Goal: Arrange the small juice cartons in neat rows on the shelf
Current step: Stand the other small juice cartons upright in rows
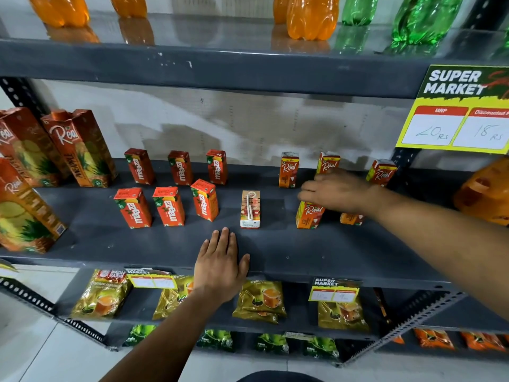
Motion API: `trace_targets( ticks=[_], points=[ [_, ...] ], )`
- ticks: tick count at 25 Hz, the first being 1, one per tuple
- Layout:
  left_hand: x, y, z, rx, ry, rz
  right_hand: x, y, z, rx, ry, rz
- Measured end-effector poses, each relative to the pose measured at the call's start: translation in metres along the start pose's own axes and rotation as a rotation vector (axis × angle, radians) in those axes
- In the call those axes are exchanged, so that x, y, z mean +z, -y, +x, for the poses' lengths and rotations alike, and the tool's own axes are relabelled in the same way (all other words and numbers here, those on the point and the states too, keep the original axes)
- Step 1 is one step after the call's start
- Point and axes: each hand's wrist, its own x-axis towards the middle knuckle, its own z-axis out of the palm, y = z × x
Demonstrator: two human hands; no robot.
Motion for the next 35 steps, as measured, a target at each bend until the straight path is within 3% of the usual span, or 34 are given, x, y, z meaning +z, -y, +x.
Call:
trace_targets(
  ticks=[3, 8, 15, 18, 22, 28, 31, 35],
  points=[
    [0.0, 0.001, 0.002, 0.021, 0.015, -0.01, -0.002, -0.007, -0.004, 0.101, 0.06, 0.163],
    [-0.004, 0.023, 0.006, 0.108, 0.006, 0.024, -0.043, 0.016, 0.037, 0.386, -0.08, 1.016],
    [-0.006, 0.025, 0.002, 0.1, -0.006, 0.007, 0.003, 0.131, 0.126, 0.915, 0.031, 1.043],
    [-0.007, 0.026, 0.001, 0.103, -0.008, 0.013, 0.014, 0.131, 0.119, 0.959, -0.022, 1.076],
    [-0.007, 0.027, 0.0, 0.114, -0.018, 0.009, 0.02, 0.138, 0.048, 0.829, -0.098, 1.197],
    [-0.007, 0.019, 0.005, 0.091, -0.003, -0.003, 0.027, 0.105, -0.101, 0.844, 0.021, 1.071],
    [-0.008, -0.004, 0.018, 0.097, 0.011, -0.063, 0.041, 0.051, -0.148, 0.848, 0.002, 0.751],
    [-0.004, -0.021, 0.028, 0.092, 0.071, -0.078, 0.065, -0.018, -0.157, 0.616, 0.236, 0.233]
  ],
)
